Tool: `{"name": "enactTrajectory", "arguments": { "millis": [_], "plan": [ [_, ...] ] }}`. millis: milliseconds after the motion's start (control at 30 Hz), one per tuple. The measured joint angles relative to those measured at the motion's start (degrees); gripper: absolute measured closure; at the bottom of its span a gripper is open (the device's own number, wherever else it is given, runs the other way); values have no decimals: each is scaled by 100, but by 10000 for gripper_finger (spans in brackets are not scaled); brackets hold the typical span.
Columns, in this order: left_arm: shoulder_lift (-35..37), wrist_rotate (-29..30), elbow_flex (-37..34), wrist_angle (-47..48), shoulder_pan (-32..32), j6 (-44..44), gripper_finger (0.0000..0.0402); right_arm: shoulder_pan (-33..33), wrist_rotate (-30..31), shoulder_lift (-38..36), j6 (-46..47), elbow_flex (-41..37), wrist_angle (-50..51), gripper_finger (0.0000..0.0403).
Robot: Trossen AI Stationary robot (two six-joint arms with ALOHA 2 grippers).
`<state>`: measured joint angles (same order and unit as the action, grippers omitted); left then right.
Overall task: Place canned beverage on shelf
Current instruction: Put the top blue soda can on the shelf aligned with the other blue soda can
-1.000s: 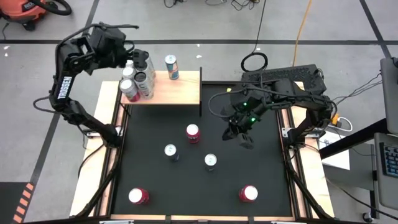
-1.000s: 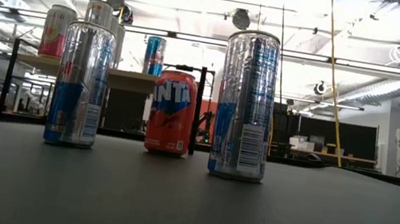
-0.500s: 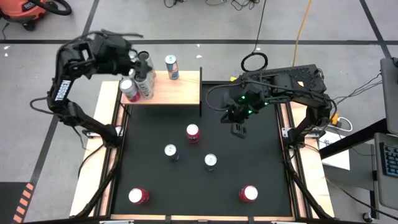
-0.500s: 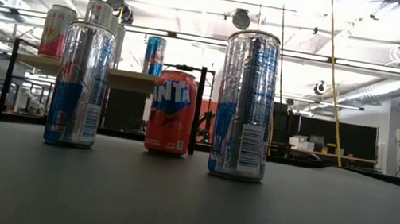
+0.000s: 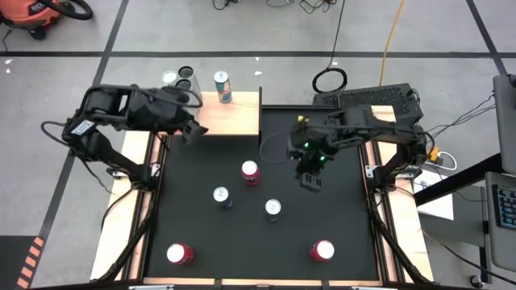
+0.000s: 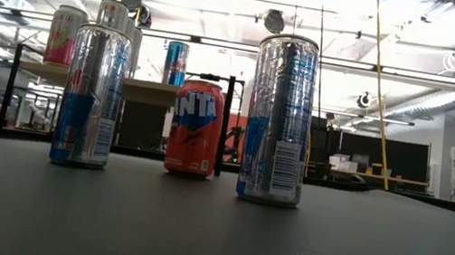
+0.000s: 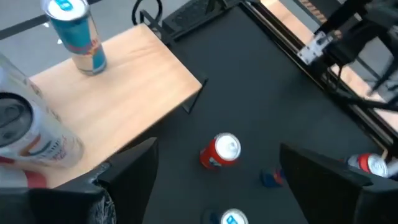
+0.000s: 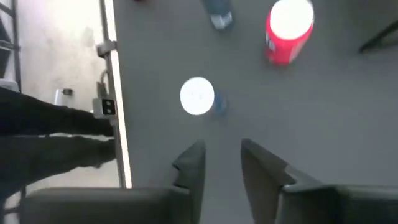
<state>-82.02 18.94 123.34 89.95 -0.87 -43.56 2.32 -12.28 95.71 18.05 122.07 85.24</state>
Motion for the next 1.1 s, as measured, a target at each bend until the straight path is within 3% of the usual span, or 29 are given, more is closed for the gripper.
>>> {"name": "enactTrajectory", "arguments": {
  "millis": [267,433,700,867,1100],
  "plan": [
    [2,-184,-265,5,727,-100,64,238,3,11,396,-718,29,209],
    [-11,-552,-471,2,1540,-255,64,372,18,12,145,-761,61,170],
    [-11,-609,-1052,11,2519,-1164,64,376,357,12,-204,-759,-69,168],
    [-33,-343,-1458,5,2934,-1333,64,380,350,12,-204,-759,-102,171],
    [-51,-588,-2360,-11,2829,-1535,64,379,349,12,-172,-759,-280,172]
  ]
}}
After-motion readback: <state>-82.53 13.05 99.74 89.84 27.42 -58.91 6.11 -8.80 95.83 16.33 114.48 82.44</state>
